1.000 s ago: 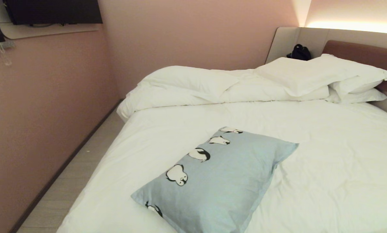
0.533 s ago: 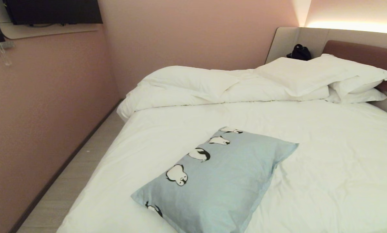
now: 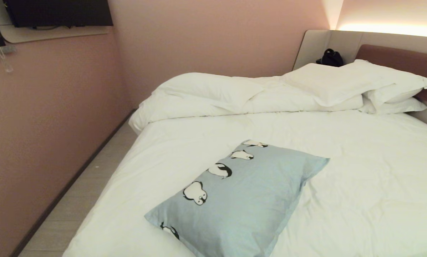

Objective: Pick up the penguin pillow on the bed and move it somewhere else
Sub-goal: Pick up the pillow

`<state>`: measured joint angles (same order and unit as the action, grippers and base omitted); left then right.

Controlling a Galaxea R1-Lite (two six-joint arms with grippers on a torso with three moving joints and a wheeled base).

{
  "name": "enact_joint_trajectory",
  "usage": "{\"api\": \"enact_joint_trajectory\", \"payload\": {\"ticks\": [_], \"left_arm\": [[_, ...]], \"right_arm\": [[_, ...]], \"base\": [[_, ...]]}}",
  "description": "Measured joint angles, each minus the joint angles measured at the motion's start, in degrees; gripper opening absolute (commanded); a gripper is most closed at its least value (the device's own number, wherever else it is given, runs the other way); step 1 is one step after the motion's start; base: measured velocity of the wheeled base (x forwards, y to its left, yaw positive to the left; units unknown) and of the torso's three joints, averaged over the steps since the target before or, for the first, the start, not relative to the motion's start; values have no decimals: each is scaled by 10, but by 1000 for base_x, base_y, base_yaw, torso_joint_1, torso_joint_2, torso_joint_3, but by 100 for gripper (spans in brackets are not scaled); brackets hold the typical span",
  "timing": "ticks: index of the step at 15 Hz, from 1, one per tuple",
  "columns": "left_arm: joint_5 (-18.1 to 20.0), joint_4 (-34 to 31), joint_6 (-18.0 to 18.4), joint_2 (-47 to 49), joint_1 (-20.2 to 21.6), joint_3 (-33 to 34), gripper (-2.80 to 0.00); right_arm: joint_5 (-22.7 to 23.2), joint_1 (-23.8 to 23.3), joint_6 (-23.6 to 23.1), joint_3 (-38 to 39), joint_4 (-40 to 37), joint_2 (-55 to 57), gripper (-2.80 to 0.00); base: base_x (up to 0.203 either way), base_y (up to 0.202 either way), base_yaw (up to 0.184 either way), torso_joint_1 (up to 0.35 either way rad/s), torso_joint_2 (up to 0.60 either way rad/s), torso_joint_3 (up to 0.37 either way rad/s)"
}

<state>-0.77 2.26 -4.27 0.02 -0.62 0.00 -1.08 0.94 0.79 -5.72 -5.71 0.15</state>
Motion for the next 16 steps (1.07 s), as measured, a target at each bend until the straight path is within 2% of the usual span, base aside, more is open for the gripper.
{"api": "enact_joint_trajectory", "payload": {"ticks": [4,8,12,16], "left_arm": [[0,0,0,0,0,0,-280],[0,0,0,0,0,0,-280],[0,0,0,0,0,0,-280],[0,0,0,0,0,0,-280]], "right_arm": [[17,0,1,-74,-48,54,-280],[51,4,24,-126,-52,211,-280],[99,6,84,-185,-13,450,-280],[162,9,186,-279,60,690,-280]], "base": [[0,0,0,0,0,0],[0,0,0,0,0,0],[0,0,0,0,0,0],[0,0,0,0,0,0]]}}
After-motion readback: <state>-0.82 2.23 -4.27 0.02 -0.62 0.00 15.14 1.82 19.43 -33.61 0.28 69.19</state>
